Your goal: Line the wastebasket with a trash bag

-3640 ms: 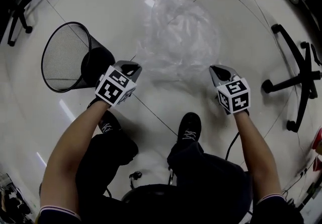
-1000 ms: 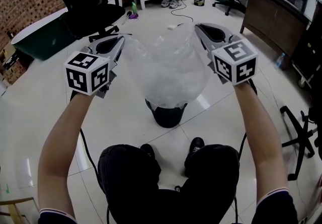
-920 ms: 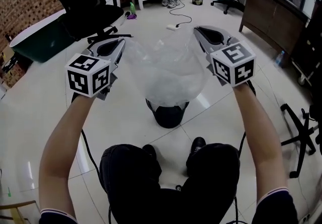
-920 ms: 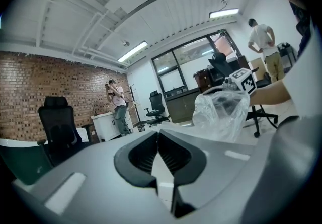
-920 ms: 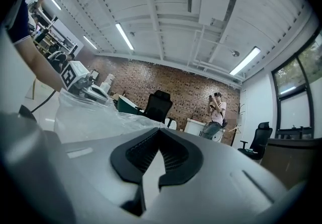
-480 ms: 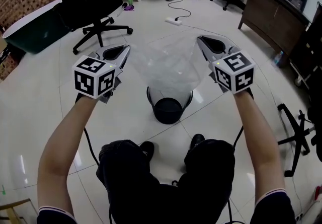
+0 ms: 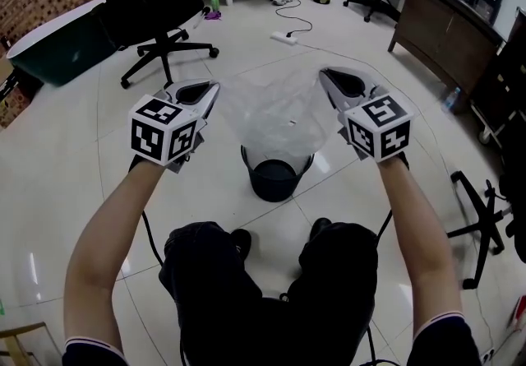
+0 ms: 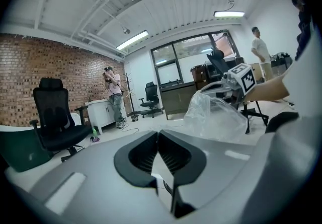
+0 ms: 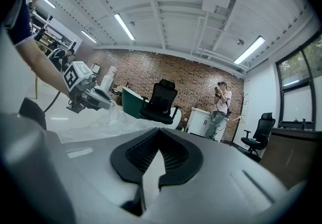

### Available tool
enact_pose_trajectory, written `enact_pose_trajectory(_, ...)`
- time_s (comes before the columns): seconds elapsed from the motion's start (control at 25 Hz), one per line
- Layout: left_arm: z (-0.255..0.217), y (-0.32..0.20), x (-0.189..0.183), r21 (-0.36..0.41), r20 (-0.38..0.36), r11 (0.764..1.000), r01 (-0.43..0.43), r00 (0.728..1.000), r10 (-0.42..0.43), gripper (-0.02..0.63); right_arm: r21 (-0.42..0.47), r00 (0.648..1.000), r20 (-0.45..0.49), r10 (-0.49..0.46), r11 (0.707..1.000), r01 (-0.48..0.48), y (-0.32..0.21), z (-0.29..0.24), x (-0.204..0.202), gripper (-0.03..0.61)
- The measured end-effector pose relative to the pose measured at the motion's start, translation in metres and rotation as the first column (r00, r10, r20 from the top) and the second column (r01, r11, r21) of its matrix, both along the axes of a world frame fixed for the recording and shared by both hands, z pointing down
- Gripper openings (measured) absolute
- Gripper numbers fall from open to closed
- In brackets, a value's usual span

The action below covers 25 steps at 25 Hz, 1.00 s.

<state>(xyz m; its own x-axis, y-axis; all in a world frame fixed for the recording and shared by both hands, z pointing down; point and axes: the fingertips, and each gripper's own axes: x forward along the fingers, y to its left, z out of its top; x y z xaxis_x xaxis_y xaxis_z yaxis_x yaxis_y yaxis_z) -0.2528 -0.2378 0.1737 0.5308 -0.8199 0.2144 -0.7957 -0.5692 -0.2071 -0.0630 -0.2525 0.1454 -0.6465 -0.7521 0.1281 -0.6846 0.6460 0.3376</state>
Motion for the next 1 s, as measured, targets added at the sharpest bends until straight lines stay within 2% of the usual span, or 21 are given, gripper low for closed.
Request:
enact_pose_trajectory(0.28, 0.012, 0.007, 0.01, -0.014, 0.011, 1.0, 0.003, 1.0, -0.003, 0.011, -0.028, 1.0, 0.009, 0.01, 1.0, -0.01, 0.003, 0.014, 0.008, 0.002)
enact_pose_trajectory(0.48, 0.035, 0.001, 0.008, -0.054, 0.018, 0.998, 0.023, 1.0, -0.022, 0.011, -0.064, 0.999, 0.029, 0.017, 0.998, -0.015, -0.003, 0.035, 0.008, 0.002)
enact_pose_trajectory(0.72, 0.065, -0.018, 0.03, -0.11, 0.035, 0.993, 0.039, 0.999, -0.036, 0.011, -0.119, 0.999, 0.043, 0.03, 0.993, -0.025, -0.021, 0.066, 0.022, 0.002)
enact_pose_trajectory(1.0, 0.107, -0.039, 0.029, -0.177, 0.025, 0.982, 0.066, 0.998, -0.063, 0.011, -0.186, 0.999, 0.033, 0.032, 0.982, -0.025, -0.042, 0.105, 0.014, 0.002)
